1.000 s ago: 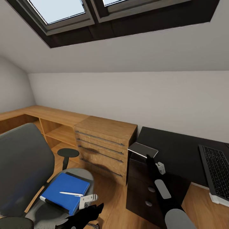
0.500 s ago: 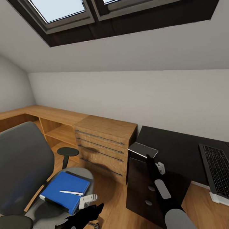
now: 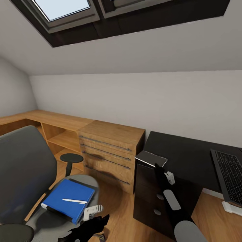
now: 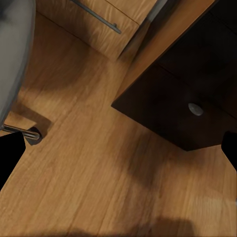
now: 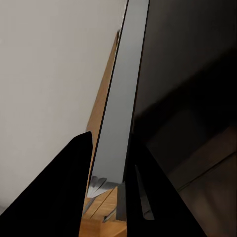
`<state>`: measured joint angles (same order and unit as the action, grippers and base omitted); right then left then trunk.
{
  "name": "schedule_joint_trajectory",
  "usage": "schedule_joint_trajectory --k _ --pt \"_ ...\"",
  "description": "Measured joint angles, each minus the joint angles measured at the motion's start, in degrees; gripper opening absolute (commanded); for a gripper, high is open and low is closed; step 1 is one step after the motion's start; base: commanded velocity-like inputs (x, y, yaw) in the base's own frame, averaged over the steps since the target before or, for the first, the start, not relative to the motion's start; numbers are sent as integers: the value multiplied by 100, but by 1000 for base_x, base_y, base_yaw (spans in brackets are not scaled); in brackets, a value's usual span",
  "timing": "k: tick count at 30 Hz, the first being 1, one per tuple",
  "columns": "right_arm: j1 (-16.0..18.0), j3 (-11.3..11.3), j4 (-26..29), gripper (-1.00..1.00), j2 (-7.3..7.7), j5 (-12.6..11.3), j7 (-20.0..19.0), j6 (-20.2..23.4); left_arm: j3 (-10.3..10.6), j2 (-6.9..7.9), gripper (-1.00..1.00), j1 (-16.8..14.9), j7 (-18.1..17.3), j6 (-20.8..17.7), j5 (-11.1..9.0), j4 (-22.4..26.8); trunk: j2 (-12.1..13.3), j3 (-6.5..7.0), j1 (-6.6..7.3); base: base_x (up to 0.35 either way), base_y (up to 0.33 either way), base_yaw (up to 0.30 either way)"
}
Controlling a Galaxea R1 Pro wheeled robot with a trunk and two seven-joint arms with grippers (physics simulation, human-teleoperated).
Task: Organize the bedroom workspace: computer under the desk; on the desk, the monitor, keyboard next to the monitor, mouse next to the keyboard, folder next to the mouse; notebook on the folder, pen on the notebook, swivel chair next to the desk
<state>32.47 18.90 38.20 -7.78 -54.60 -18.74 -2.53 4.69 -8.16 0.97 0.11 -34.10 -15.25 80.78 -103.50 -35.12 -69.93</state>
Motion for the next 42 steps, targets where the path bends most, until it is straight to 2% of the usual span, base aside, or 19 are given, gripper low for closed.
schedule_joint_trajectory --k 10,11,32,42 --pt "0 5 2 -100 3 5 21 0 0 0 100 0 -3 0 0 8 0 0 0 0 0 0" --pt "0 6 1 100 3 5 23 0 0 0 100 0 -3 0 0 8 0 0 0 0 0 0" --pt "0 5 -6 100 15 15 3 11 4 8 100 0 -27 0 -3 12 0 0 0 -2 0 0" --pt "0 -2 -10 100 18 33 14 9 8 7 100 0 -19 1 0 0 0 0 0 -130 0 0"
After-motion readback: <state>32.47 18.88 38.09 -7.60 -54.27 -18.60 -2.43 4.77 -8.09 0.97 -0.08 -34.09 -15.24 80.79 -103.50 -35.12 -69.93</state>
